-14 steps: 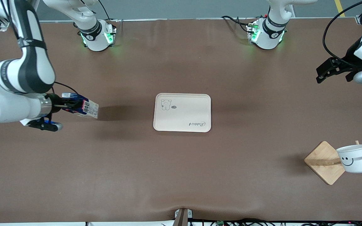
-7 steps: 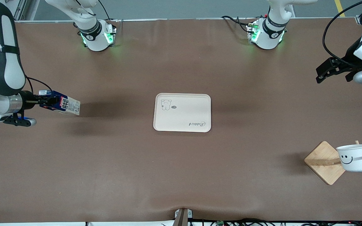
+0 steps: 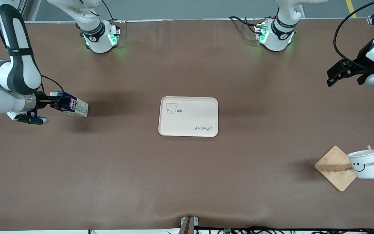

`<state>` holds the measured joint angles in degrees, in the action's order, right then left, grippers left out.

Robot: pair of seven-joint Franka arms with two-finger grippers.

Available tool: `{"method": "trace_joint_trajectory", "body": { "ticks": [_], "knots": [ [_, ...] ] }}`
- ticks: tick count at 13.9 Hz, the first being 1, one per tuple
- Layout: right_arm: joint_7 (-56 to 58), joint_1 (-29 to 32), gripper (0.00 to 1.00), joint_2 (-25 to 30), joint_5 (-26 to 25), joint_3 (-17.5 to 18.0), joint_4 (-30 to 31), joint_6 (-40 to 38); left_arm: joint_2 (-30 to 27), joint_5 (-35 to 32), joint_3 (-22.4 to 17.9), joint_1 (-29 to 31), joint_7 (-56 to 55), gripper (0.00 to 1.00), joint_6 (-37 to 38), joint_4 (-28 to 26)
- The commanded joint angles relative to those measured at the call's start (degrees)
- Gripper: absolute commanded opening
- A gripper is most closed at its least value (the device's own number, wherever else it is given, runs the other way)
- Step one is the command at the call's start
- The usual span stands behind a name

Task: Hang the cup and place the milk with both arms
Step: 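Lower the milk carton onto the table with the right gripper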

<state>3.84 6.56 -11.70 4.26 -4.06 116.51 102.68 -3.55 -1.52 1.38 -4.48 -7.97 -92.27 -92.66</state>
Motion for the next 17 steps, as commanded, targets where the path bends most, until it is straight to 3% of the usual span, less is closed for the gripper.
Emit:
{"method": "trace_joint_trajectory", "body": {
  "ticks": [1,4,6,7,8,10,17],
  "knots": [
    [-0.2,1.9,0.0,1.9,-1.0,0.7,2.1,1.6,-0.3,-0.1,-0.1,0.1,0.9,1.0,-0.4,0.0],
    [-0.5,1.8,0.0,1.9,-0.9,0.8,2.2,1.3,-0.3,-0.1,-0.1,0.1,0.9,1.0,-0.4,0.0],
    [-0.6,1.8,0.17,1.4,-0.8,0.8,2.1,1.4,-0.2,-0.1,-0.1,0.1,0.9,1.0,-0.4,0.0],
    [-0.6,1.9,0.4,1.2,-0.7,0.8,2.1,1.4,-0.3,-0.1,-0.1,0.1,1.1,1.0,-0.4,0.0],
    [-0.6,1.9,0.72,0.9,-0.5,0.8,2.1,1.4,-0.3,-0.1,-0.1,0.1,1.1,1.0,-0.4,0.0],
    [-0.6,1.9,1.0,0.5,-0.3,0.9,1.9,1.3,-0.4,-0.1,-0.1,0.1,1.1,1.0,-0.3,0.0],
    [-0.6,1.8,1.0,0.3,-0.2,1.0,0.3,0.6,-1.6,-0.1,-0.1,0.1,1.3,1.0,1.0,0.2]
  ]
}}
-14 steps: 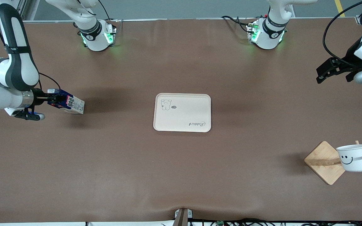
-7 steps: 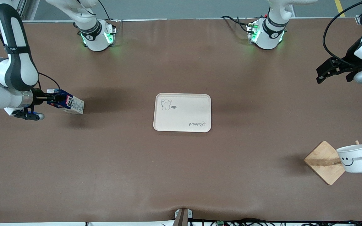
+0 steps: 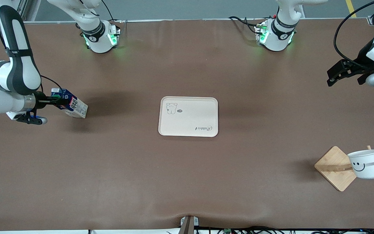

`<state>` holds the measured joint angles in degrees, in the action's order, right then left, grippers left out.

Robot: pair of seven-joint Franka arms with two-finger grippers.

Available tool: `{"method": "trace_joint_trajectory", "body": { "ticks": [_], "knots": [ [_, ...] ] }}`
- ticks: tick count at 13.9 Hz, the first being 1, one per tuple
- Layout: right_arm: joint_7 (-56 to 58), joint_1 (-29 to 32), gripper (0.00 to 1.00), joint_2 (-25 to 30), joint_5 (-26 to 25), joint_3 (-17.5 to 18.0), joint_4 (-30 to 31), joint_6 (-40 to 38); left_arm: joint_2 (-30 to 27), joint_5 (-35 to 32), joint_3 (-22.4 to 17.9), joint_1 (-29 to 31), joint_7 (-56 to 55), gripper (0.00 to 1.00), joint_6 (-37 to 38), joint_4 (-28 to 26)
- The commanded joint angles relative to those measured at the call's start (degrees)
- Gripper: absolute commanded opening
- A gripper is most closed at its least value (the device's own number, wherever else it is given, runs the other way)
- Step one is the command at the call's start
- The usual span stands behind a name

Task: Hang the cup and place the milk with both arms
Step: 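Lower the milk carton onto the table with the right gripper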

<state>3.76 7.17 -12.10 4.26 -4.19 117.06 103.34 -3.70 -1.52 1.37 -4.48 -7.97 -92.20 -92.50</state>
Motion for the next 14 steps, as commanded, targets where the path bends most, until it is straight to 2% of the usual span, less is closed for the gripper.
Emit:
{"method": "trace_joint_trajectory", "body": {
  "ticks": [1,4,9,14],
  "knots": [
    [-0.5,1.1,1.0,0.6,-0.2,1.1,-1.5,-1.0,-1.5,-0.1,-0.1,0.2,1.3,1.0,1.3,0.0],
    [-0.5,0.4,1.0,0.6,0.0,1.2,-4.7,-5.2,-2.2,0.1,-0.1,0.2,1.4,1.0,1.6,0.0],
    [-0.3,-1.3,1.0,0.6,0.2,1.3,-7.6,-5.9,-2.7,0.2,-0.1,0.2,1.4,1.0,1.7,0.1],
    [-0.1,-5.1,1.0,-2.0,0.1,1.3,-19.4,-9.7,-3.2,0.6,0.0,0.5,1.3,1.0,3.3,-0.1]
  ]
}}
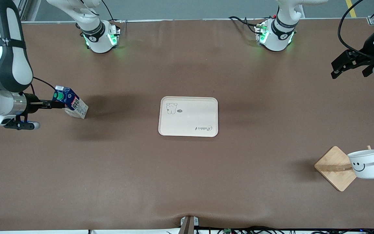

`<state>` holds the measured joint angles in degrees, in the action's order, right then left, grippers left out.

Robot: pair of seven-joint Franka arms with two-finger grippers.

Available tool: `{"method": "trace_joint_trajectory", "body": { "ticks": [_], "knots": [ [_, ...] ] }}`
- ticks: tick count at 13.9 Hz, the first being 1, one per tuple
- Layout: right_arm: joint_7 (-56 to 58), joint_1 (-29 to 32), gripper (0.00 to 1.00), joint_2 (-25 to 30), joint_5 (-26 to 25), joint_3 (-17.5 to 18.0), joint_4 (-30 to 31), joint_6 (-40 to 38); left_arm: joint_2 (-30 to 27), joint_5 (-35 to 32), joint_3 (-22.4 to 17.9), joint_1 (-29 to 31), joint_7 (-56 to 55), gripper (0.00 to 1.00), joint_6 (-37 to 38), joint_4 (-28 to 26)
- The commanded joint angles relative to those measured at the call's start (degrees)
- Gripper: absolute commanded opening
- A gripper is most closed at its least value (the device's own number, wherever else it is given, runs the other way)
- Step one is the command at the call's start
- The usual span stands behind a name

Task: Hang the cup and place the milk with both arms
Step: 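Lower the milk carton onto the table with the right gripper, then open the right gripper and withdraw it from the milk carton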

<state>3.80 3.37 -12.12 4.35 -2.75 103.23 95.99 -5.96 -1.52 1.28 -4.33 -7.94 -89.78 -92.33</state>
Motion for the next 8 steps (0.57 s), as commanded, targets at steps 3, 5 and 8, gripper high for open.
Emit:
{"method": "trace_joint_trajectory", "body": {
  "ticks": [3,5,8],
  "knots": [
    [0.4,-2.9,1.0,-5.5,0.0,-0.2,-14.3,-2.0,-1.0,0.6,0.5,0.3,1.2,1.0,0.8,-0.7],
    [0.8,-5.4,1.0,-7.3,-0.6,-0.1,-20.0,-2.5,-0.9,0.6,0.6,0.3,1.2,1.0,0.7,-0.8],
    [1.1,-6.4,1.0,-7.5,-0.6,-0.1,-23.9,-1.9,-0.5,0.6,0.6,0.0,1.2,1.0,0.6,-0.5]
  ]
}}
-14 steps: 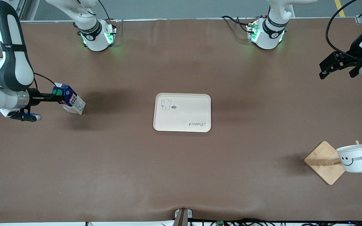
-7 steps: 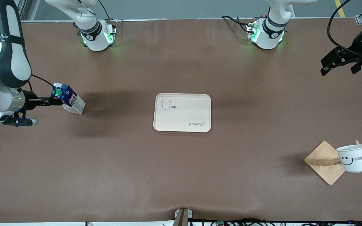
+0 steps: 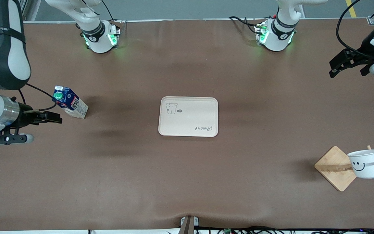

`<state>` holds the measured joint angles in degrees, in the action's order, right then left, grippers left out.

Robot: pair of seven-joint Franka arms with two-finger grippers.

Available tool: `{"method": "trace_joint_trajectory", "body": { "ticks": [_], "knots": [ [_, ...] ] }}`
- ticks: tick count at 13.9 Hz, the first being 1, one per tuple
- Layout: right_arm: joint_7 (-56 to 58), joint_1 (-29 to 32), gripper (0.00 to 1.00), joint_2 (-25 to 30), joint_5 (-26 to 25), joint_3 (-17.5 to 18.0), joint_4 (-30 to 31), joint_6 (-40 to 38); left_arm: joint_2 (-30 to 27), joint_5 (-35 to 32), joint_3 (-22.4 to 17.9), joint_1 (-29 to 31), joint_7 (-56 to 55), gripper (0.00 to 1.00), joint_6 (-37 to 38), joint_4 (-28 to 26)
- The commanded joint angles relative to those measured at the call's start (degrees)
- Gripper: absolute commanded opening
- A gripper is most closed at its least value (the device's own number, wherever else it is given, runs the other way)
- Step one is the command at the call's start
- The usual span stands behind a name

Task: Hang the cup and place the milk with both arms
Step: 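Open the right gripper and withdraw it from the milk carton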

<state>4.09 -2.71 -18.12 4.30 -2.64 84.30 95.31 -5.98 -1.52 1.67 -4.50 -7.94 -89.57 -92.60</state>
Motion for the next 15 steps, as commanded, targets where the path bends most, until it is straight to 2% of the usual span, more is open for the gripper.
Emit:
{"method": "trace_joint_trajectory", "body": {
  "ticks": [1,3,6,9,13,15],
  "knots": [
    [0.8,-0.4,1.0,-1.4,-0.6,-0.2,-6.8,-1.1,-0.5,0.6,0.2,0.1,1.2,1.0,0.4,-0.4],
    [0.8,-0.2,1.0,-1.3,0.0,-0.2,-10.8,-1.8,-0.5,0.6,0.3,0.0,1.2,1.0,0.2,-0.6],
    [0.7,-0.6,1.0,1.0,0.2,0.3,-11.2,-2.6,-0.5,0.6,0.3,-0.1,1.2,1.0,0.2,-0.7],
    [0.8,0.2,1.0,2.7,0.0,-0.1,-14.2,-10.6,-0.5,0.6,0.3,-0.2,1.2,1.0,0.1,-0.7],
    [0.8,2.4,1.0,9.9,0.1,0.1,-13.0,-19.8,-0.4,0.6,0.3,-0.2,1.2,1.0,0.1,-0.8],
    [0.8,2.9,1.0,13.1,0.1,0.1,-10.1,-21.7,-0.5,0.6,0.7,-0.2,1.2,1.0,0.1,-1.3]
  ]
}}
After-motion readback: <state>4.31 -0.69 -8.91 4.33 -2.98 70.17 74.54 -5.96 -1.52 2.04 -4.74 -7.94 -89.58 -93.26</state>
